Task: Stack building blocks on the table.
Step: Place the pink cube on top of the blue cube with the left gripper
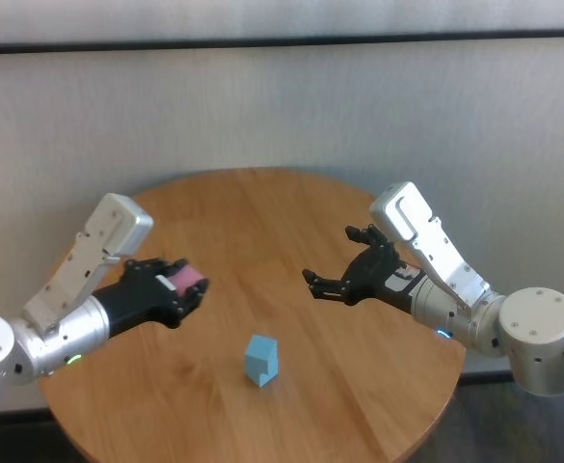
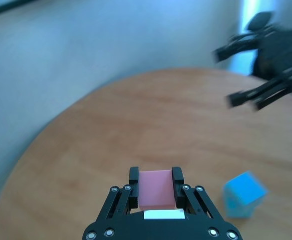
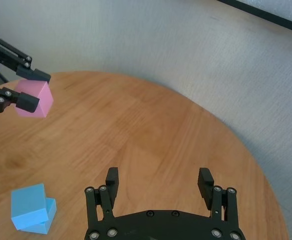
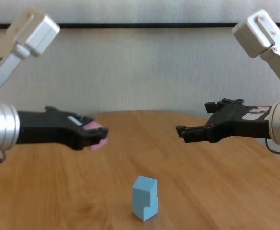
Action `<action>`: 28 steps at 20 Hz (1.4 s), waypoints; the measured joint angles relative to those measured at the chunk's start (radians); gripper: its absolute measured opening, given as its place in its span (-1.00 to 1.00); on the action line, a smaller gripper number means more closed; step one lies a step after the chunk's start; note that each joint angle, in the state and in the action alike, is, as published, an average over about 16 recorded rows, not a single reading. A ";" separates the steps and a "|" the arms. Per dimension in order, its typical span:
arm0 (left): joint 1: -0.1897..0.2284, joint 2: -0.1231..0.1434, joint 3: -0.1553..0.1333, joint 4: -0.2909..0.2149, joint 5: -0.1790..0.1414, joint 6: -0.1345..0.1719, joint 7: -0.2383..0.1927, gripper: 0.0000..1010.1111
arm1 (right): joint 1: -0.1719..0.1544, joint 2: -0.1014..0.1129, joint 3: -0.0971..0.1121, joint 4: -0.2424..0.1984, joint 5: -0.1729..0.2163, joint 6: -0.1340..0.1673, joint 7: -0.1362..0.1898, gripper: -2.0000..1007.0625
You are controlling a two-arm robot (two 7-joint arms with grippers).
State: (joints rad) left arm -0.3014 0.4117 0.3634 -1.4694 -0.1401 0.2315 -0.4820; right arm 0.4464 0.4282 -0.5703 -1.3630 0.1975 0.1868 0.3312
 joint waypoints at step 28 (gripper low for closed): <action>-0.037 0.032 0.147 -0.010 -0.130 0.026 -0.172 -0.20 | 0.000 0.000 0.000 0.000 0.000 0.000 0.000 0.99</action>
State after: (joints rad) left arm -0.3387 0.4432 0.5106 -1.4793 -0.2705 0.2579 -0.6540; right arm 0.4464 0.4283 -0.5702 -1.3630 0.1975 0.1868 0.3312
